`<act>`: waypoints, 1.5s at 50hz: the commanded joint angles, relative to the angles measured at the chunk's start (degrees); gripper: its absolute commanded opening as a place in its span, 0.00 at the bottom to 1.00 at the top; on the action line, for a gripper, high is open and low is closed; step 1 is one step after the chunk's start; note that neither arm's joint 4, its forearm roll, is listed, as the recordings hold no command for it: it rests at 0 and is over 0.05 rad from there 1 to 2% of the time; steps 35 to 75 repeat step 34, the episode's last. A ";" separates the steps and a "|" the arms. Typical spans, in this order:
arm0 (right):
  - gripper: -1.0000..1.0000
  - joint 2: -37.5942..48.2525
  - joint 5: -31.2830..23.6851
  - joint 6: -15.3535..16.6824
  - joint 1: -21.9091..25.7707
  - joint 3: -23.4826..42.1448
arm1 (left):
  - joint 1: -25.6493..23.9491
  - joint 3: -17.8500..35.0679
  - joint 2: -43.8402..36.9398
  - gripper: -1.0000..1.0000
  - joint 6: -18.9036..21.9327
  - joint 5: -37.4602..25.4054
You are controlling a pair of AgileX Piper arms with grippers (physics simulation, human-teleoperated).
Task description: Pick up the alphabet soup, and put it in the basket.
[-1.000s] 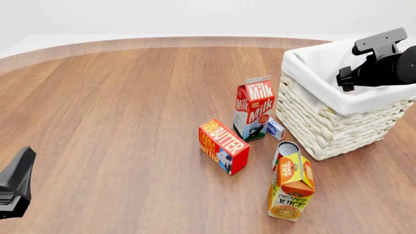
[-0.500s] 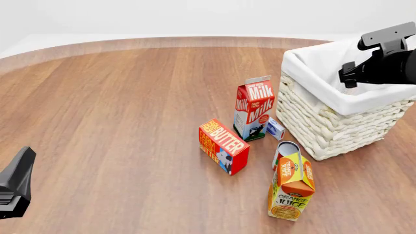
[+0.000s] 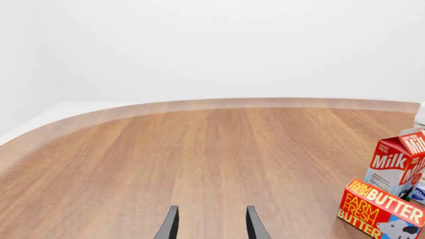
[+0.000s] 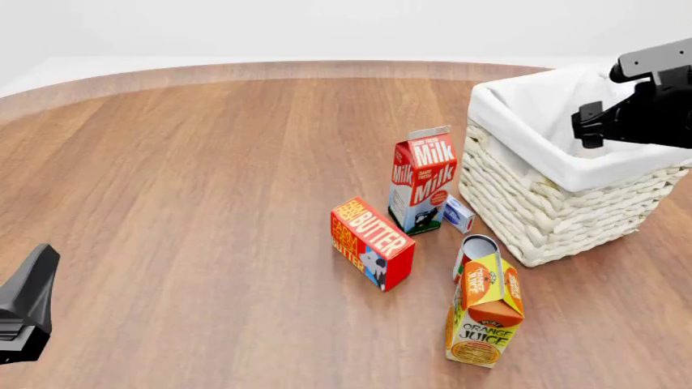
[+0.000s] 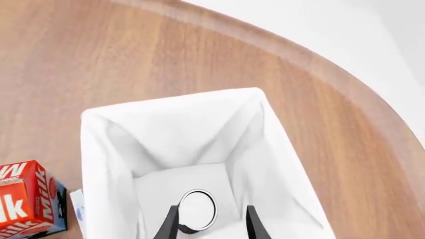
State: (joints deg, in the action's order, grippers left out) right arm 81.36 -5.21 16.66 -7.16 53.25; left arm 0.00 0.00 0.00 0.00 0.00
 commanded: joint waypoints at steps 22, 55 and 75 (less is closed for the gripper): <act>1.00 -9.30 7.69 -0.97 0.33 -11.91 | 0.00 0.00 0.00 1.00 0.00 0.00; 1.00 -11.71 10.97 -1.14 -0.63 -15.66 | 0.00 0.00 0.00 1.00 0.00 0.00; 1.00 -11.71 10.97 -1.14 -0.63 -15.66 | 0.00 0.00 0.00 1.00 0.00 0.00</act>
